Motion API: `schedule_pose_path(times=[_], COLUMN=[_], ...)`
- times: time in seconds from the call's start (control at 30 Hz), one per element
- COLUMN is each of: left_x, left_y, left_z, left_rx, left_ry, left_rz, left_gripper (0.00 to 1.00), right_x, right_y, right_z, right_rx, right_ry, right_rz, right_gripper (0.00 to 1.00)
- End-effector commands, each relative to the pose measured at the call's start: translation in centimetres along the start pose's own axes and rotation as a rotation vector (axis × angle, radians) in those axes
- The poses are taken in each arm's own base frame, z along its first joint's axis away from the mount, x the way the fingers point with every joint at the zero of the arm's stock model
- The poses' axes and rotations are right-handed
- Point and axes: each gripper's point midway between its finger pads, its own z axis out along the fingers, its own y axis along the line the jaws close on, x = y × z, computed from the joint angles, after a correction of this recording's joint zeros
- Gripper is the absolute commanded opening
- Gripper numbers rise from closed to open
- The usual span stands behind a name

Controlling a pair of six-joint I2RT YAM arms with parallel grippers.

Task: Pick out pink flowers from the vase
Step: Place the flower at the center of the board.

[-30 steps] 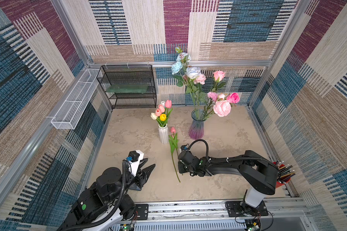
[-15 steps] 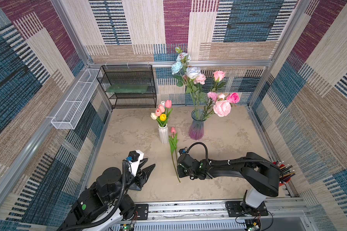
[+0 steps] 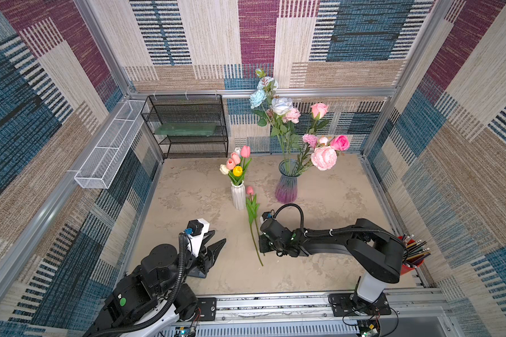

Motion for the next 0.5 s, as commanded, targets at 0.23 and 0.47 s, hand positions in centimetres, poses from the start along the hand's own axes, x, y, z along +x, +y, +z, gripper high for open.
schedule_pose_path(times=[0.23, 0.47], left_x=[0.0, 0.0], left_y=[0.2, 0.2], left_z=[0.0, 0.1], left_rx=[-0.011, -0.011], left_ry=[0.002, 0.002], left_rz=[0.017, 0.018], left_gripper=[0.5, 0.5], right_x=[1.9, 2.6], right_y=[-1.7, -1.0], right_z=[-2.6, -4.0], right_rx=[0.09, 0.081], right_ry=[0.061, 0.027], right_rz=[0.001, -0.014], right_gripper=[0.0, 0.0])
